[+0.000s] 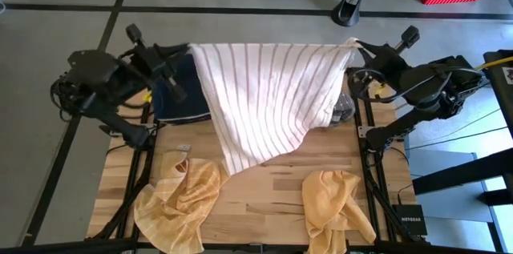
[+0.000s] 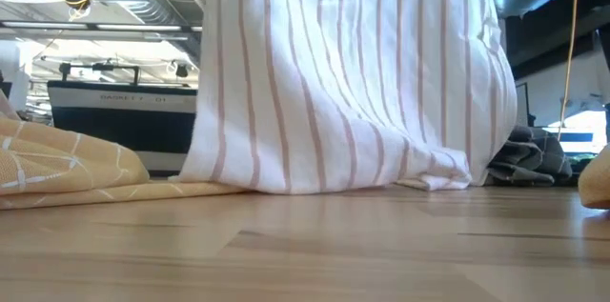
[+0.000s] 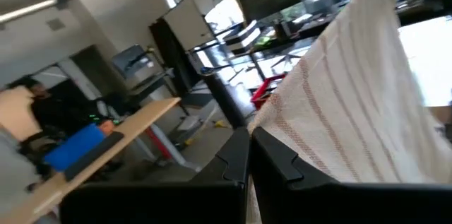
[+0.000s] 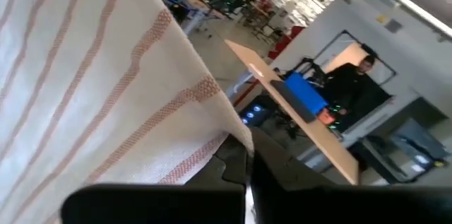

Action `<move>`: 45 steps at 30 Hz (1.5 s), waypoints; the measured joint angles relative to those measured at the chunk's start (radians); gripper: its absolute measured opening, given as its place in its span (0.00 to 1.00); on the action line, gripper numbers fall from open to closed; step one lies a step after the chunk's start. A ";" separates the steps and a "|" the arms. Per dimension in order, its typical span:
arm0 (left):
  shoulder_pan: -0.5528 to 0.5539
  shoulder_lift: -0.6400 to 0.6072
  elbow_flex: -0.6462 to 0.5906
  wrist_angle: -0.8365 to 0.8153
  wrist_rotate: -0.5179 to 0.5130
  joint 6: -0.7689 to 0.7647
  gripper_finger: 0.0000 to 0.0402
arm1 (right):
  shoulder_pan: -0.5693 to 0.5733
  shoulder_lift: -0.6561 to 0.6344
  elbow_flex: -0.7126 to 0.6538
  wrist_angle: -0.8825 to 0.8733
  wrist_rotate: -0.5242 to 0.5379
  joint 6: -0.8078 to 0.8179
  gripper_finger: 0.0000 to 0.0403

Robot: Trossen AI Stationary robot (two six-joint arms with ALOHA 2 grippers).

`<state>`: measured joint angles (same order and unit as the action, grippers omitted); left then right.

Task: Fold towel
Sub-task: Fold the white towel

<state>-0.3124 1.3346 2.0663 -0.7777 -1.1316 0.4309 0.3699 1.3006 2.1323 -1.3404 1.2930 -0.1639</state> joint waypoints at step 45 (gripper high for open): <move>-0.121 0.010 -0.624 -0.751 0.569 -1.188 0.00 | -0.136 0.037 -1.004 0.532 -0.873 0.294 0.01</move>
<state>-0.4331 1.3445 1.4427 -1.5284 -0.5629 -0.7572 0.2335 1.3379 1.1287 -0.8087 0.4195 0.1301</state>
